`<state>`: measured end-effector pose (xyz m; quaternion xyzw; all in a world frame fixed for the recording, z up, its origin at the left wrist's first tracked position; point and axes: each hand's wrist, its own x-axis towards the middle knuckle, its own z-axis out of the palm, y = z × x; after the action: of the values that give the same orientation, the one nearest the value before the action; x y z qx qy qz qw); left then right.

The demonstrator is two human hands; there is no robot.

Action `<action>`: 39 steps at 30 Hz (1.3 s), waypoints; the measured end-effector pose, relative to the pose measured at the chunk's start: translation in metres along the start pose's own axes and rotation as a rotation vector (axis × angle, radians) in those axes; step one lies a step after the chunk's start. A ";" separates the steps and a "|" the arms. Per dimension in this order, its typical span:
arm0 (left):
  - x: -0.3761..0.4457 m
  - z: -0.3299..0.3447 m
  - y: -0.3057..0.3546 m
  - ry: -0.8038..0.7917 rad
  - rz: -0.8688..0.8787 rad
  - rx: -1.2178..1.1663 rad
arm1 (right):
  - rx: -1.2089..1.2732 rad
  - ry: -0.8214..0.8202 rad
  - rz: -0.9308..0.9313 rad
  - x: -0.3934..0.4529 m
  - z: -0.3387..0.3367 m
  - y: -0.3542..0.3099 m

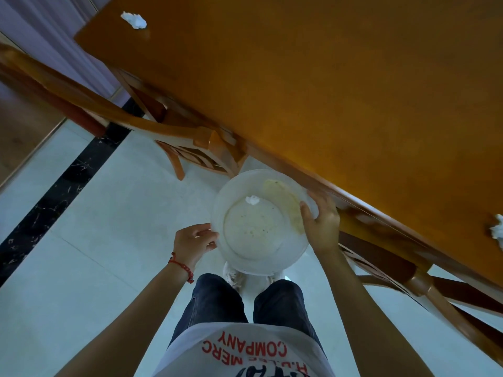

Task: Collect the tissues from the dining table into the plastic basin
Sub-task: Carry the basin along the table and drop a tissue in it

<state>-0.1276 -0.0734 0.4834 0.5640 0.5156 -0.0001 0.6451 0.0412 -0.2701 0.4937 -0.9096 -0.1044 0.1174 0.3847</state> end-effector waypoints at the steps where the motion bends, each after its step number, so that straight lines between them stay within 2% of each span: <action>1: -0.001 -0.002 -0.001 0.007 -0.001 0.011 | -0.036 0.015 0.011 -0.006 -0.001 0.002; 10: -0.010 -0.024 -0.011 -0.026 -0.056 -0.077 | 0.007 -0.105 0.278 -0.045 0.004 0.011; 18: -0.019 -0.048 -0.021 0.011 0.006 -0.067 | 0.010 -0.223 0.248 -0.062 0.008 0.011; 25: -0.038 -0.071 -0.038 0.128 0.006 -0.005 | 0.037 -0.358 0.188 -0.070 0.017 0.005; 39: -0.083 -0.139 -0.083 0.333 -0.085 -0.201 | -0.047 -0.513 -0.111 -0.078 0.078 -0.050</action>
<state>-0.3071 -0.0509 0.5016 0.4670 0.6358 0.1175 0.6032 -0.0607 -0.2050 0.4874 -0.8517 -0.2507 0.3204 0.3302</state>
